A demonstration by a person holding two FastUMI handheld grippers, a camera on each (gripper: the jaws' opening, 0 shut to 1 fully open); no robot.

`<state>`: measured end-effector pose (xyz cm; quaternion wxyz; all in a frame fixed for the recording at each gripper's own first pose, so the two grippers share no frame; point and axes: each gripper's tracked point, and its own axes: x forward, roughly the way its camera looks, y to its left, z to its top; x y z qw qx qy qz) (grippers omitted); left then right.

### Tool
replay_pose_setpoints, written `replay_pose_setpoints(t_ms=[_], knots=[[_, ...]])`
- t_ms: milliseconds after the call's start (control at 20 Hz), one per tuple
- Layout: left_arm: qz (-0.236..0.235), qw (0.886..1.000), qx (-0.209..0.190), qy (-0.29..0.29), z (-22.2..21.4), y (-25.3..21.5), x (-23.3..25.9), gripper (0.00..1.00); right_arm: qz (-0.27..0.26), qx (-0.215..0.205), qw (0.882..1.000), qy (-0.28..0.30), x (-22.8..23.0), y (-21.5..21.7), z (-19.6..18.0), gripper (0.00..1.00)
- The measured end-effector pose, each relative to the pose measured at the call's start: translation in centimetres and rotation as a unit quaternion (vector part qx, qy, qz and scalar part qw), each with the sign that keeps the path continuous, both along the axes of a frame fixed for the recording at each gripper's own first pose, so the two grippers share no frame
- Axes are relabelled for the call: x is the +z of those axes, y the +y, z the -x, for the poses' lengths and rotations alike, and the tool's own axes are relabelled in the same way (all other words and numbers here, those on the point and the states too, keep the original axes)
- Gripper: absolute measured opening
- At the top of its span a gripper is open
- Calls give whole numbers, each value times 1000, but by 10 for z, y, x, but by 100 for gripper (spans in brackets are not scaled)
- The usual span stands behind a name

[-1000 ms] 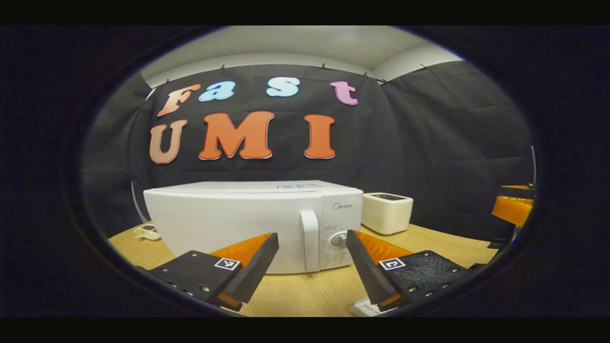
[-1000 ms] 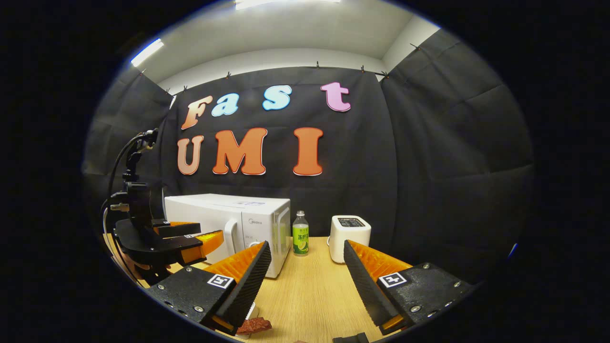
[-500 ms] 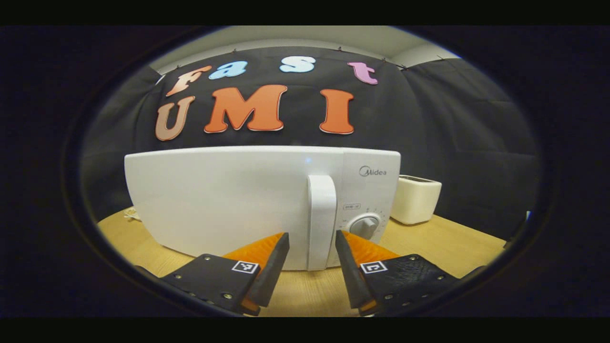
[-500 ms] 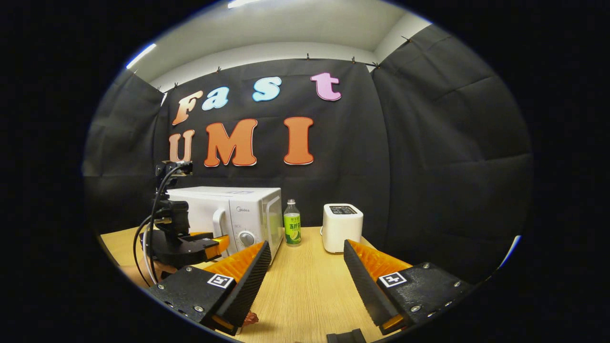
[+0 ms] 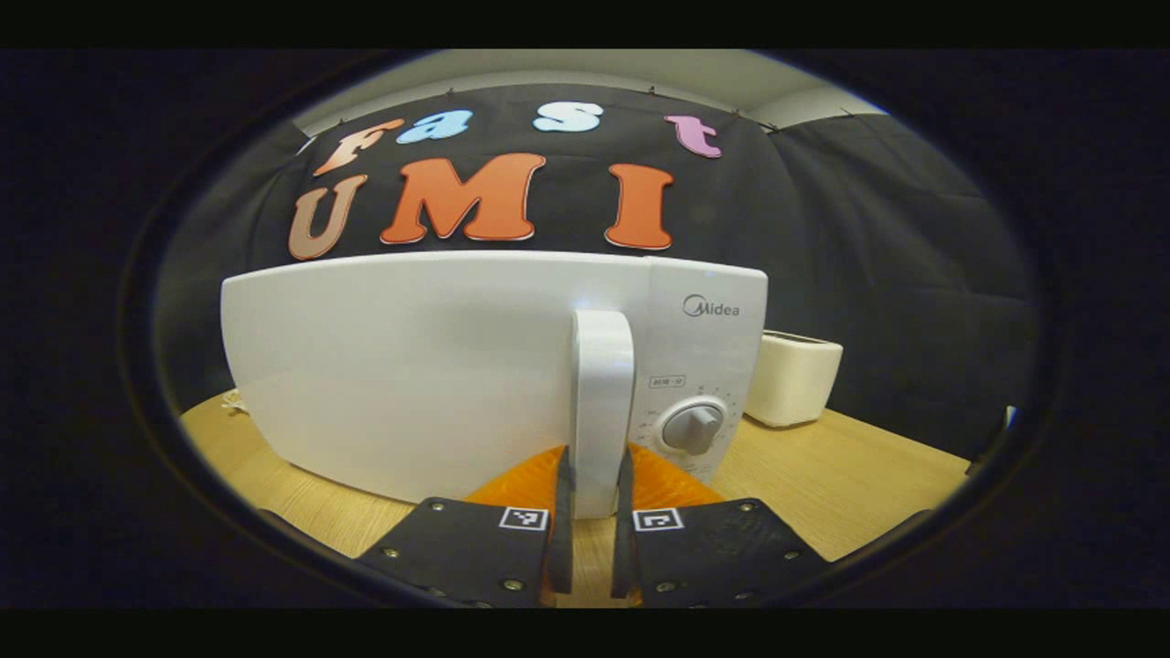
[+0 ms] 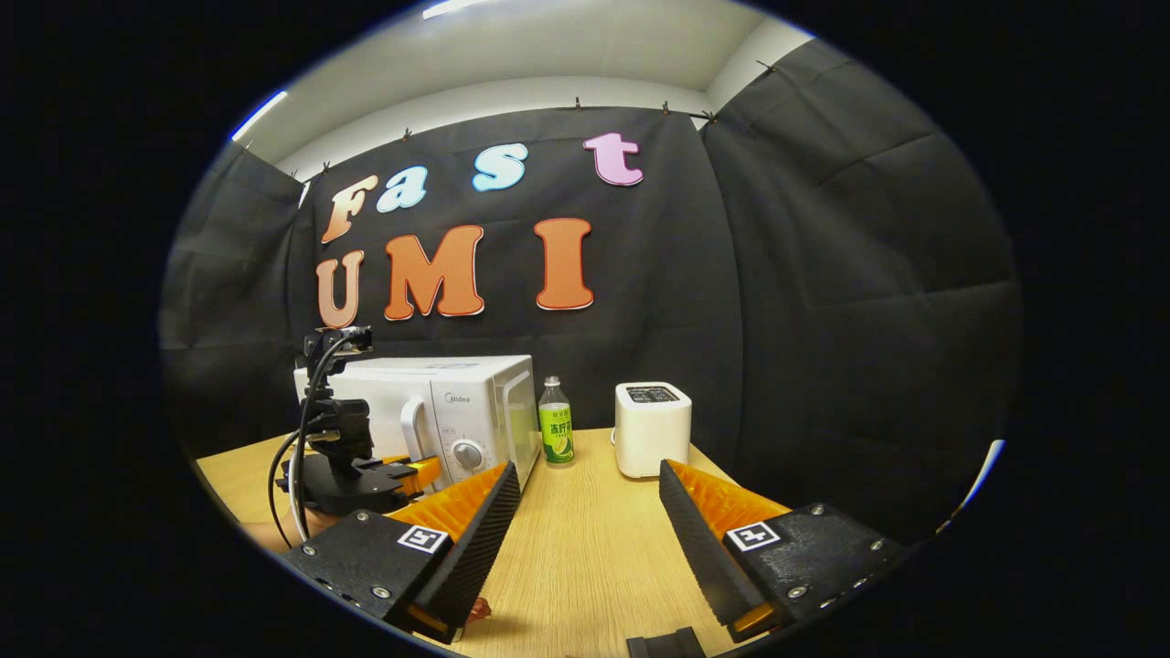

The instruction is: Open the microwave oven with the left hand, put the food in, and close the microwave oven.

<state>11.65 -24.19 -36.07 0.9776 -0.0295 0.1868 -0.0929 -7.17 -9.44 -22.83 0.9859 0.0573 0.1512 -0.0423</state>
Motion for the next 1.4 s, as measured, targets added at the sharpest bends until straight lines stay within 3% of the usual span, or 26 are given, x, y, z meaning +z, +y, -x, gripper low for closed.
replay_pose_setpoints(t_ms=[150, 250, 350, 400, 500, 600, 1000, 1050, 1400], knots=[[1, 1000, 5, -6, 1, 2, 1, 15, 7, 3, 1000, 3, -1, 4, 1, 95], [0, 1000, 5, -8, 2, 1, -1, 19, 12, 6, 1000, 5, -3, 5, 3, 95], [6, 1000, 10, -11, 9, 1, 3, 9, 17, 6, 1000, 9, -6, 5, 4, 95], [2, 1000, 10, -19, 13, 2, 4, 13, 18, 6, 1000, 11, -7, 6, 4, 95], [-8, 1000, 3, -27, 21, 4, 7, 8, 12, 8, 1000, 15, -10, 8, 3, 95], [3, 1000, -1, -20, 33, 7, 7, 12, 8, 9, 1000, 19, -13, 12, 2, 95], [-4, 999, -28, -43, 108, 39, 28, 17, 7, 30, 999, 43, -30, 39, 12, 97], [-7, 999, -28, -44, 118, 46, 31, 13, 7, 34, 998, 45, -31, 43, 13, 95], [-19, 999, 6, -49, 193, 116, 48, 12, 1, 54, 997, 60, -43, 66, 20, 95]])
